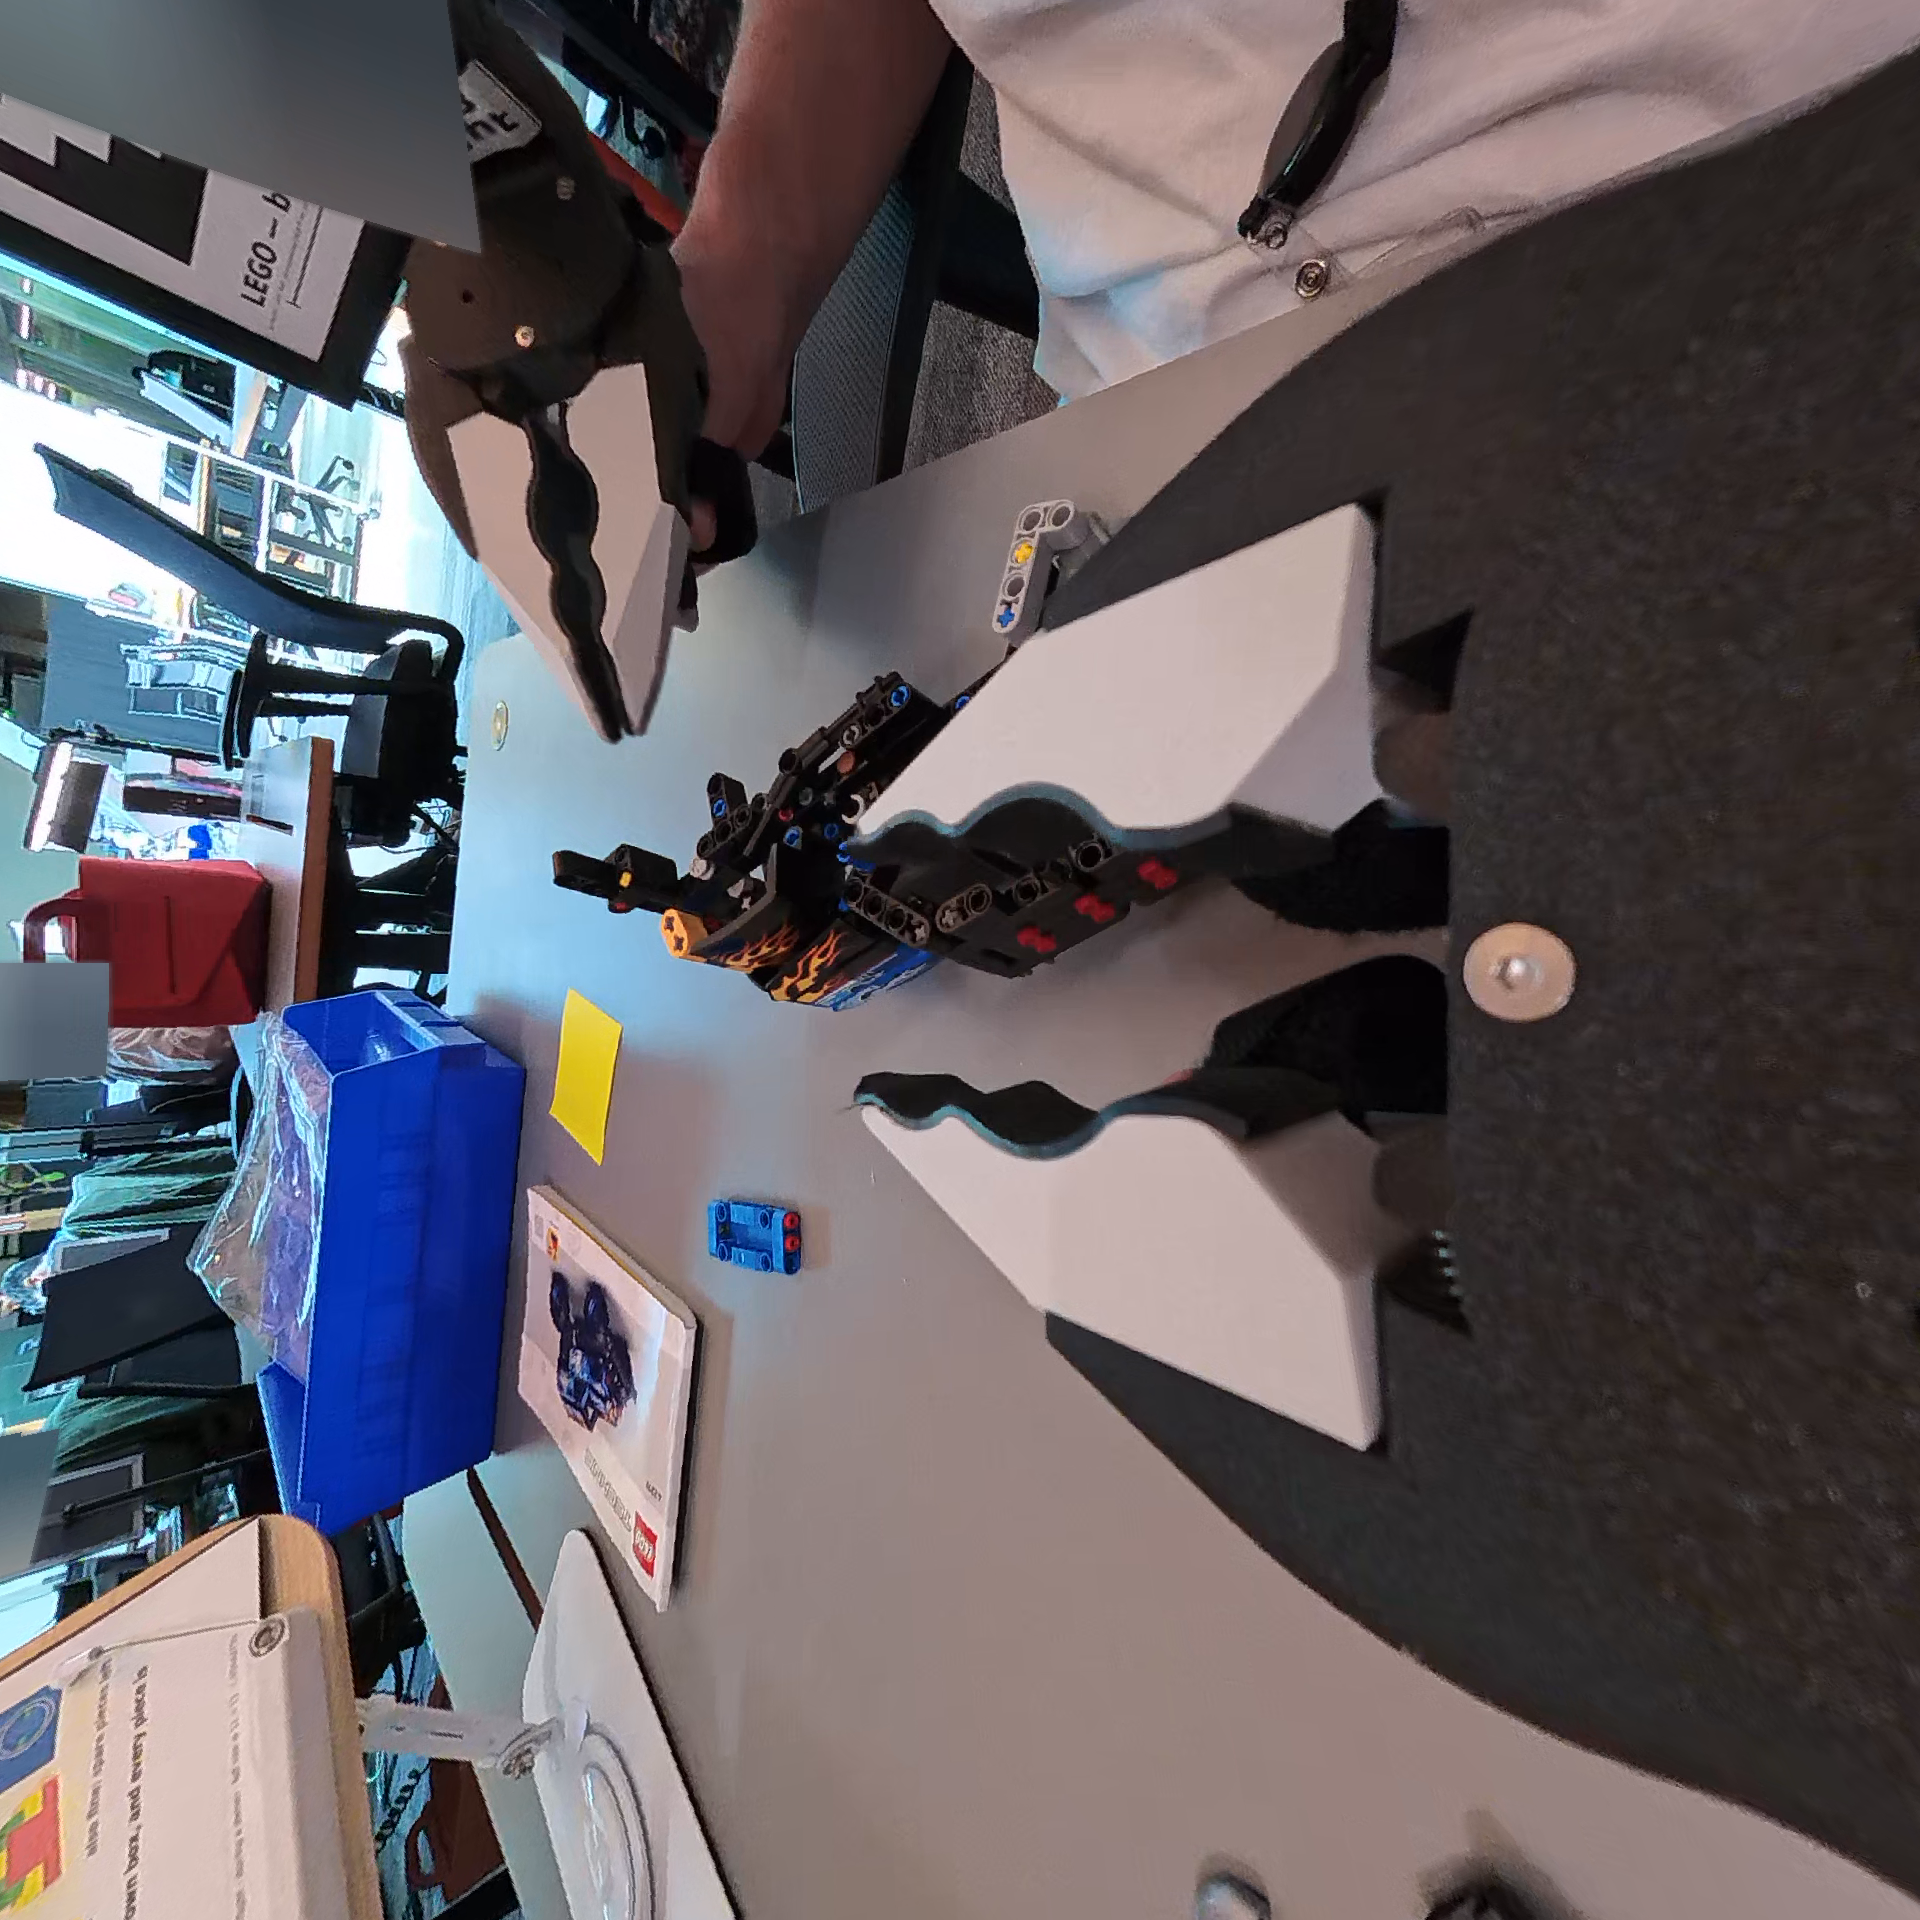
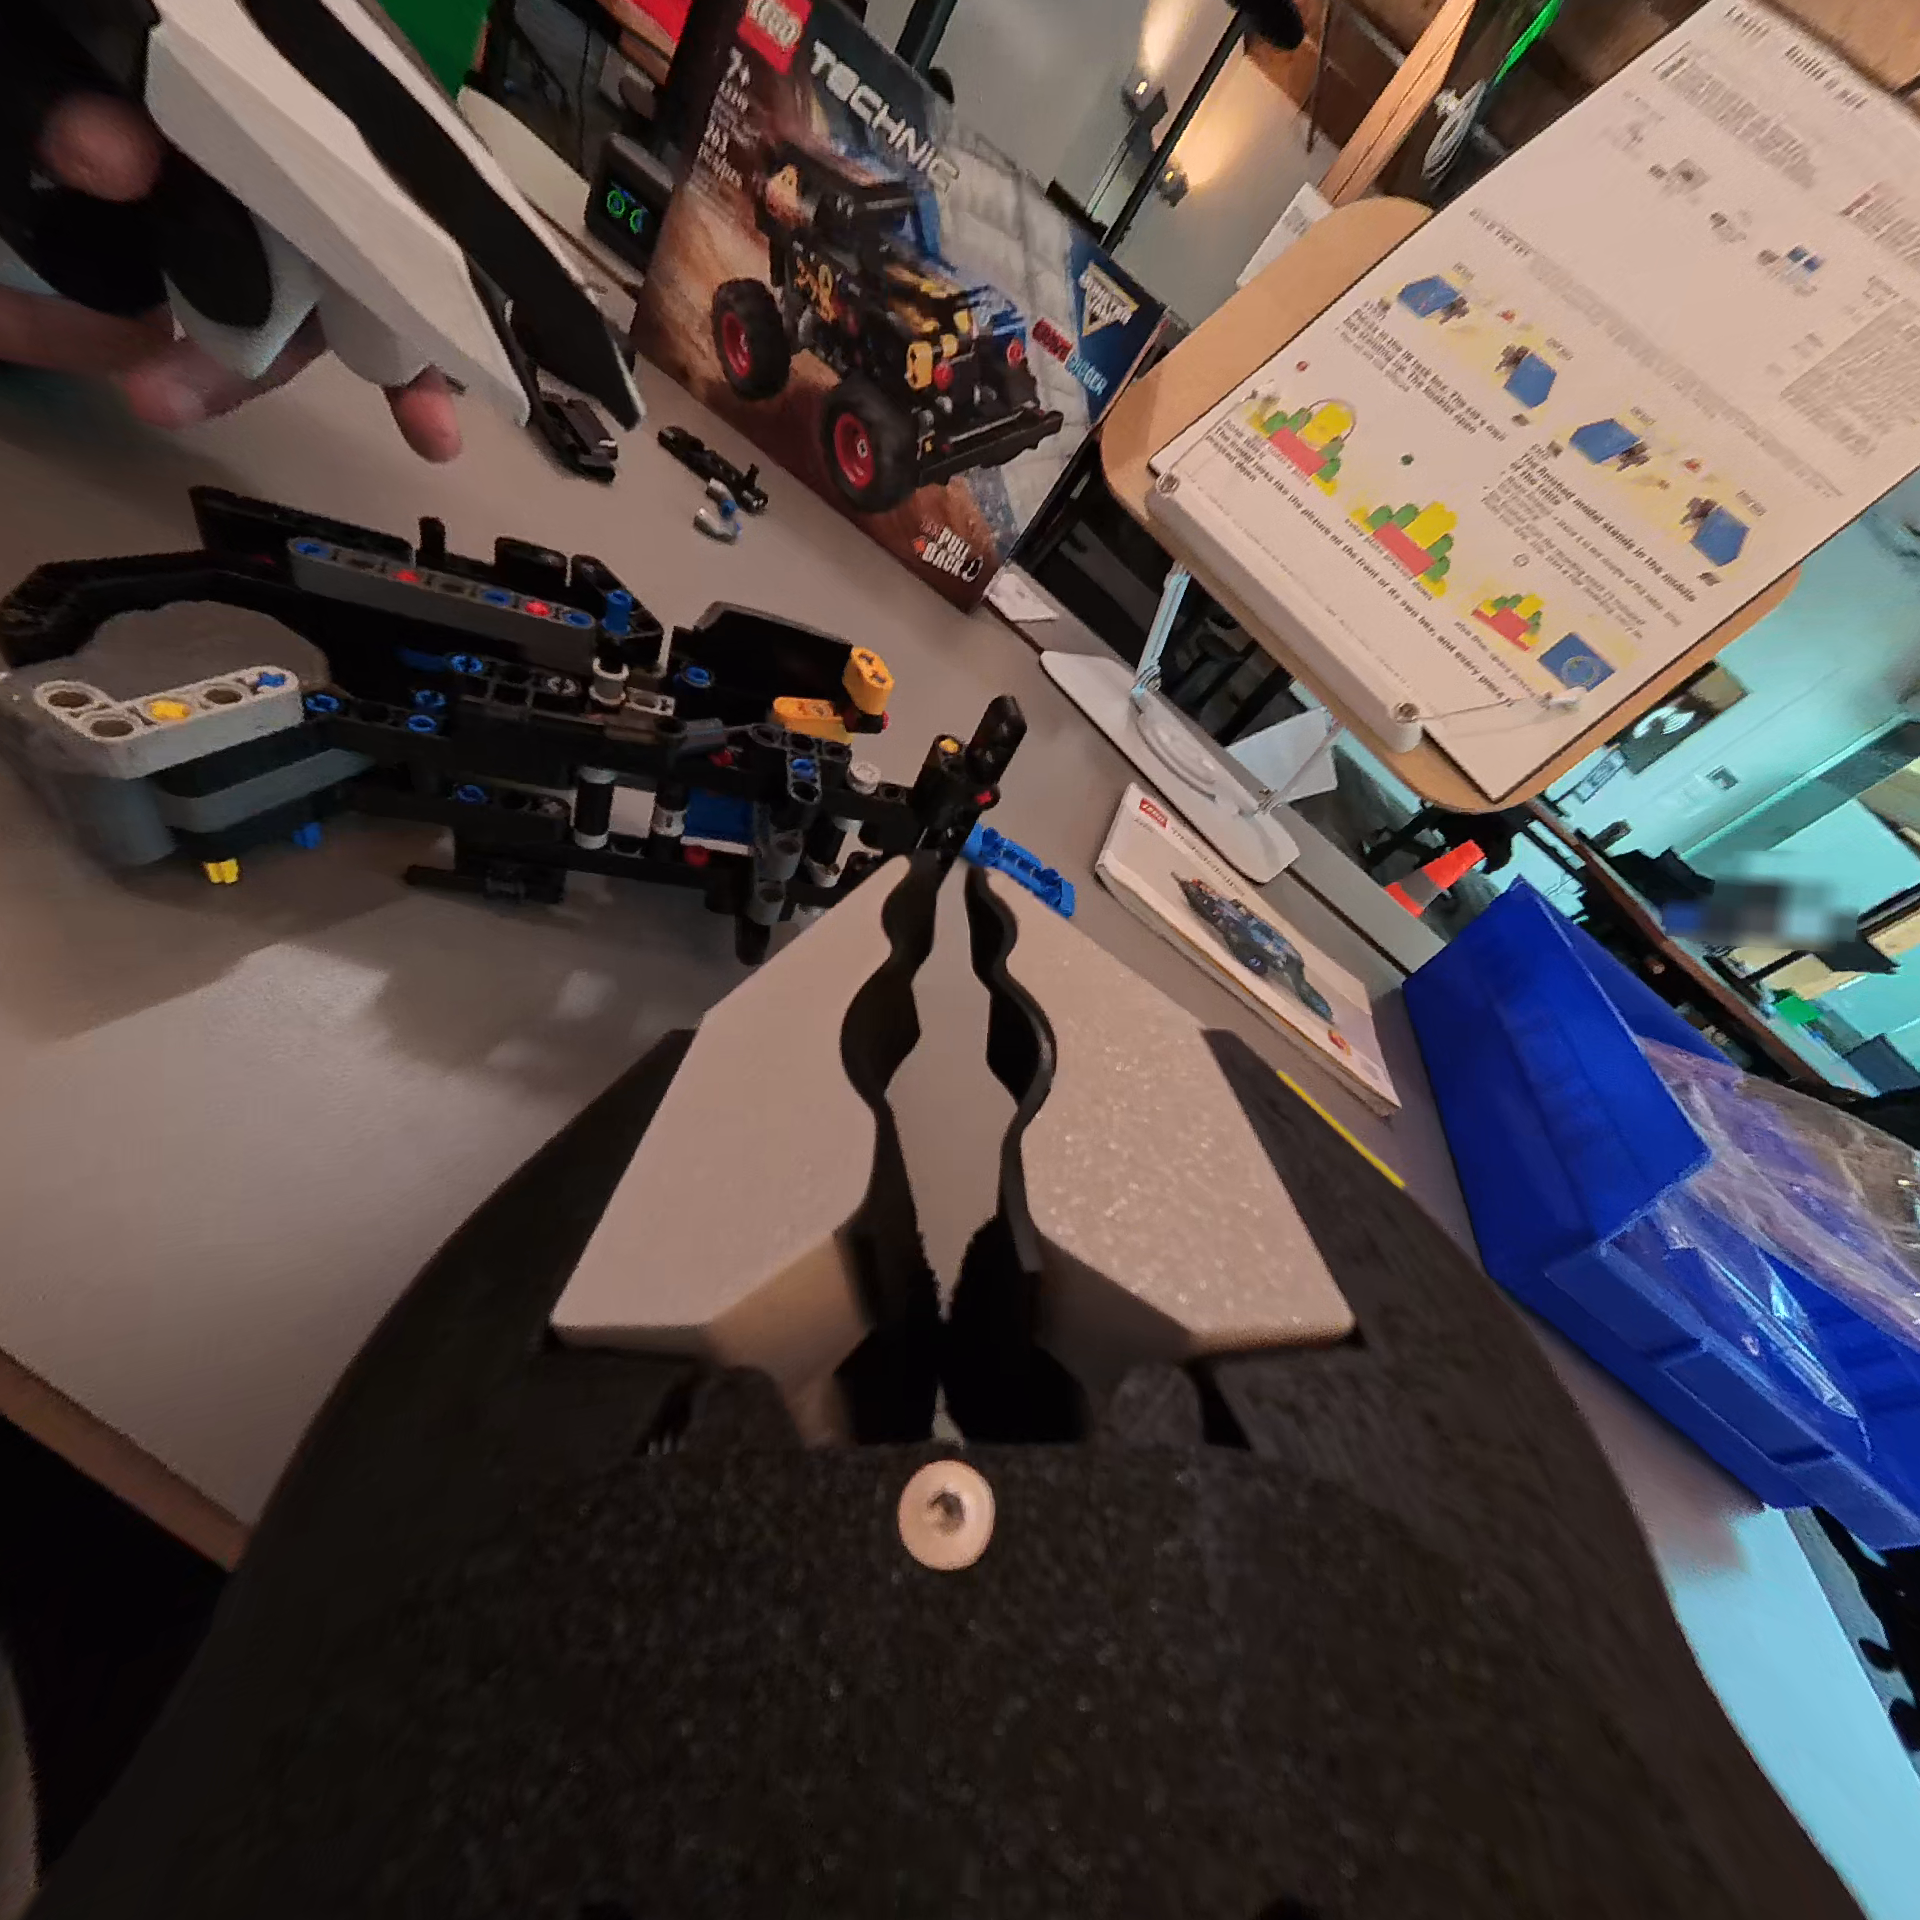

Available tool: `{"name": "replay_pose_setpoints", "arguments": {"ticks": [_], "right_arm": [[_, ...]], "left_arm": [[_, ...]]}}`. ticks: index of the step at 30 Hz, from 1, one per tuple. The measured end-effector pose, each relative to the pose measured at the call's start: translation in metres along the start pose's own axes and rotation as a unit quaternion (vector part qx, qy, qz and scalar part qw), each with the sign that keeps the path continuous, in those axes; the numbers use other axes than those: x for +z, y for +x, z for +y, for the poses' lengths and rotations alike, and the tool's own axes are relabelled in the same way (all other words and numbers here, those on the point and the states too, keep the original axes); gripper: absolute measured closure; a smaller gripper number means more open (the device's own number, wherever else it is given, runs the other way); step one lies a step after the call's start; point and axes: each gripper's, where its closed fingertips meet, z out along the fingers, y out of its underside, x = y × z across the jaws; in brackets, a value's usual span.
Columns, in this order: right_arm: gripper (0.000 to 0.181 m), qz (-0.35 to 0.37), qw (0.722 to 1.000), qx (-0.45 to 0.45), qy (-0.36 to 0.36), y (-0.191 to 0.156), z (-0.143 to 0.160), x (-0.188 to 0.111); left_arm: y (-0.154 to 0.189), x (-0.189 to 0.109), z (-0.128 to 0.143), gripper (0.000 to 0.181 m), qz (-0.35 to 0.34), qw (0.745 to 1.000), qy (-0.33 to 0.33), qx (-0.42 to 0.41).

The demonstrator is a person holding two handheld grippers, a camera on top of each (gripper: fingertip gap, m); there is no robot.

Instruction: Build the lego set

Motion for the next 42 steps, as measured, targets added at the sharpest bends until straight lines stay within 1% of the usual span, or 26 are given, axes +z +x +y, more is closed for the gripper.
{"name": "replay_pose_setpoints", "arguments": {"ticks": [1,3,5,8,10,18,20,22,24,26,29,32,33,34,35,36,37,39,42], "right_arm": [[0.173,0.013,1.000,0.001,0.011,0.003,-0.003,-0.002],[0.158,0.031,0.999,0.007,0.029,0.006,-0.008,-0.003],[0.150,0.032,0.999,0.012,0.022,0.005,-0.007,-0.001],[0.145,0.048,0.998,0.018,0.022,0.008,-0.005,0.000],[0.139,0.061,0.997,0.031,0.037,0.012,-0.009,-0.003],[0.137,0.065,0.997,0.030,0.038,0.014,-0.007,-0.003],[0.137,0.059,0.998,0.027,0.027,0.012,-0.002,-0.001],[0.137,0.060,0.998,0.009,0.013,0.011,0.002,0.002],[0.141,0.072,0.997,0.000,0.005,0.013,0.005,0.004],[0.144,0.082,0.996,-0.010,0.015,0.015,0.001,0.002],[0.144,0.075,0.997,0.019,0.018,0.017,-0.004,-0.001],[0.151,0.082,0.992,0.093,0.020,0.027,-0.005,-0.005],[0.153,0.073,0.989,0.130,0.026,0.028,-0.005,-0.006],[0.154,0.054,0.983,0.167,0.048,0.027,-0.010,-0.007],[0.155,0.052,0.974,0.209,0.066,0.030,-0.013,-0.009],[0.157,0.035,0.967,0.241,0.075,0.028,-0.016,-0.011],[0.159,0.004,0.963,0.261,0.070,0.022,-0.017,-0.013],[0.167,-0.050,0.962,0.262,0.063,0.007,-0.020,-0.013],[0.174,-0.099,0.969,0.225,0.028,-0.015,-0.012,-0.008]], "left_arm": [[0.000,0.000,0.000,0.141,-0.001,1.000,-0.002,0.001],[0.000,0.001,0.001,0.141,-0.002,1.000,-0.004,0.003],[0.000,0.001,0.001,0.140,-0.003,1.000,-0.005,0.002],[-0.001,0.001,0.001,0.140,-0.002,1.000,-0.004,-0.001],[-0.002,0.001,0.001,0.140,-0.003,1.000,-0.004,-0.003],[-0.001,0.002,0.002,0.140,-0.002,1.000,-0.009,-0.004],[-0.002,0.002,0.004,0.137,-0.003,1.000,-0.013,-0.001],[-0.002,0.002,0.005,0.142,-0.005,1.000,-0.018,0.002],[-0.003,0.002,0.006,0.140,-0.007,1.000,-0.019,0.002],[-0.003,0.002,0.006,0.140,-0.005,1.000,-0.021,-0.001],[-0.004,0.003,0.007,0.140,-0.005,1.000,-0.023,-0.006],[-0.005,0.003,0.006,0.140,-0.006,1.000,-0.022,-0.007],[-0.005,0.003,0.007,0.141,-0.006,1.000,-0.022,-0.007],[-0.004,0.003,0.007,0.141,-0.007,1.000,-0.024,-0.006],[-0.004,0.003,0.007,0.141,-0.008,1.000,-0.026,-0.004],[-0.004,0.004,0.008,0.141,-0.008,1.000,-0.027,-0.002],[-0.004,0.004,0.009,0.141,-0.009,1.000,-0.030,0.000],[-0.003,0.006,0.010,0.139,-0.010,0.999,-0.035,0.005],[-0.001,0.008,0.015,0.131,-0.004,0.999,-0.054,0.001]]}}
